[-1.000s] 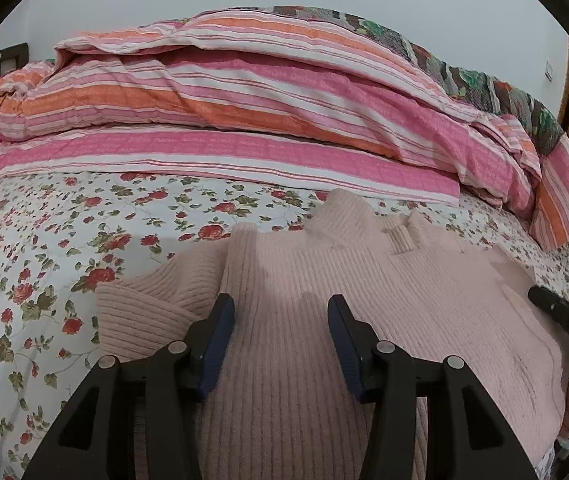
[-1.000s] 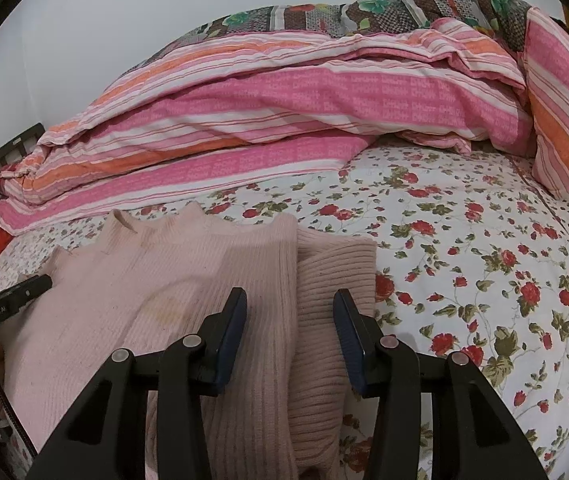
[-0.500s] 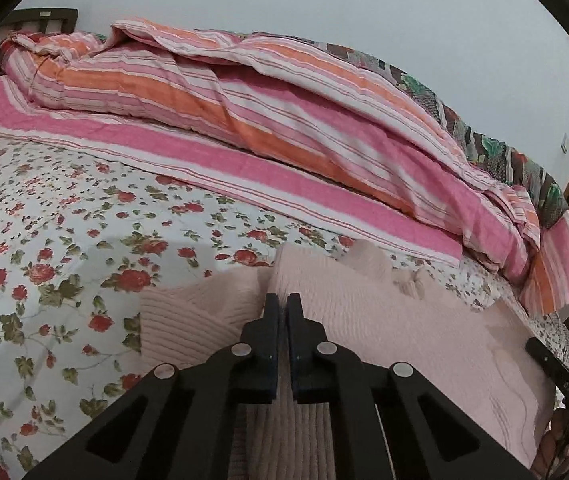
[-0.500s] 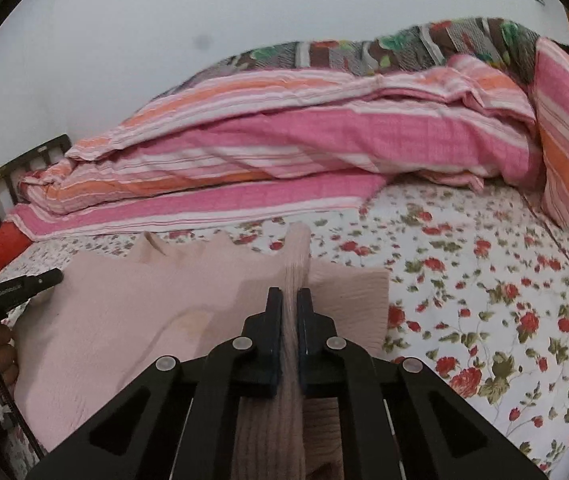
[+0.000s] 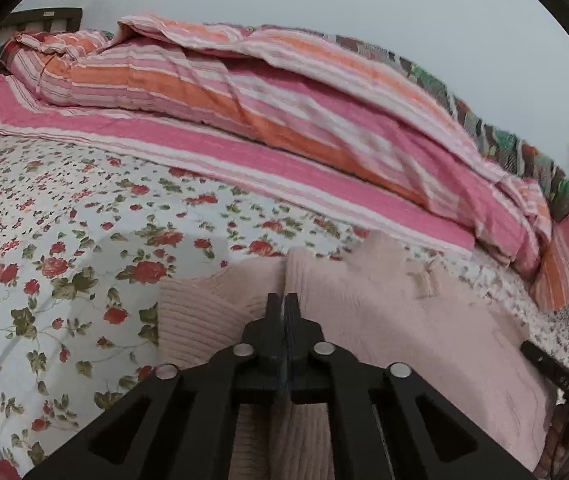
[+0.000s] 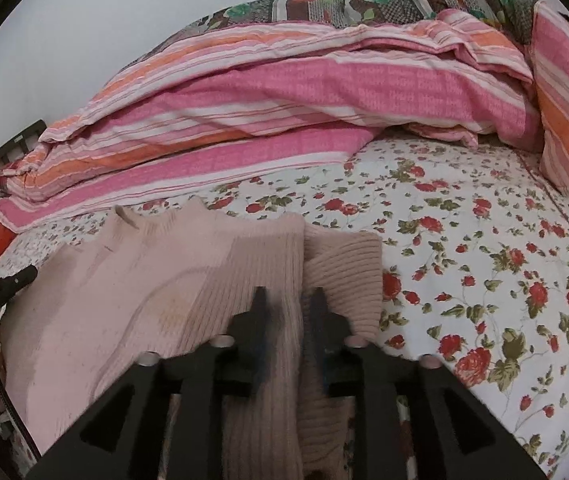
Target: Fold small clothes
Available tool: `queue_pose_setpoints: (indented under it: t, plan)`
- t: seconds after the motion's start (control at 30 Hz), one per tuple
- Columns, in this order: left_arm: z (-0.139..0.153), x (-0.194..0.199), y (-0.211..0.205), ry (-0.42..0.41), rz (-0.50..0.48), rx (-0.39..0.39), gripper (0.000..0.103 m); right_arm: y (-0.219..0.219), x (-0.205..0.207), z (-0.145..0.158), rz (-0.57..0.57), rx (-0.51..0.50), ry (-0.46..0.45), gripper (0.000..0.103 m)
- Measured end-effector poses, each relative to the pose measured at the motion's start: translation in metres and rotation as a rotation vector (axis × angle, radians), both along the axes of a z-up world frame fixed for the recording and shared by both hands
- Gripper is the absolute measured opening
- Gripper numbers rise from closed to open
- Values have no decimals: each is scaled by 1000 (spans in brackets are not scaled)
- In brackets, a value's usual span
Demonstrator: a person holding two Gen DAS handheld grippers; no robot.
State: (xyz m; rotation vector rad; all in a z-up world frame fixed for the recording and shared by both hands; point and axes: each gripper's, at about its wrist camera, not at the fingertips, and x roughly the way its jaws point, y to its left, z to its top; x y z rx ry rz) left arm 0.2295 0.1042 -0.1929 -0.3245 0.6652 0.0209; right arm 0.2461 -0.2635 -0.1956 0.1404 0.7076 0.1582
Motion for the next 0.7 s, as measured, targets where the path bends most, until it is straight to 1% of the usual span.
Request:
queue_pose_setpoints:
  t: [0.03, 0.07, 0.2, 0.3, 0.5, 0.7]
  plan:
    - [-2, 2, 0, 16, -5, -2, 16, -2, -2, 2, -9, 3, -1, 44]
    - [-3, 3, 0, 25, -20, -15, 19, -4, -4, 4, -18, 10, -7, 48]
    - [-2, 0, 0, 7, -40, -35, 26, -14, -13, 13, -53, 20, -18, 51]
    - [-3, -1, -1, 10, -43, -30, 26, -19, -23, 20, -56, 30, -24, 54]
    - [-1, -3, 2, 14, -50, -53, 26, -30, -52, 28, -32, 92, 19, 54]
    - [0, -12, 4, 27, -76, -78, 27, -31, -96, 12, -30, 64, 68, 54]
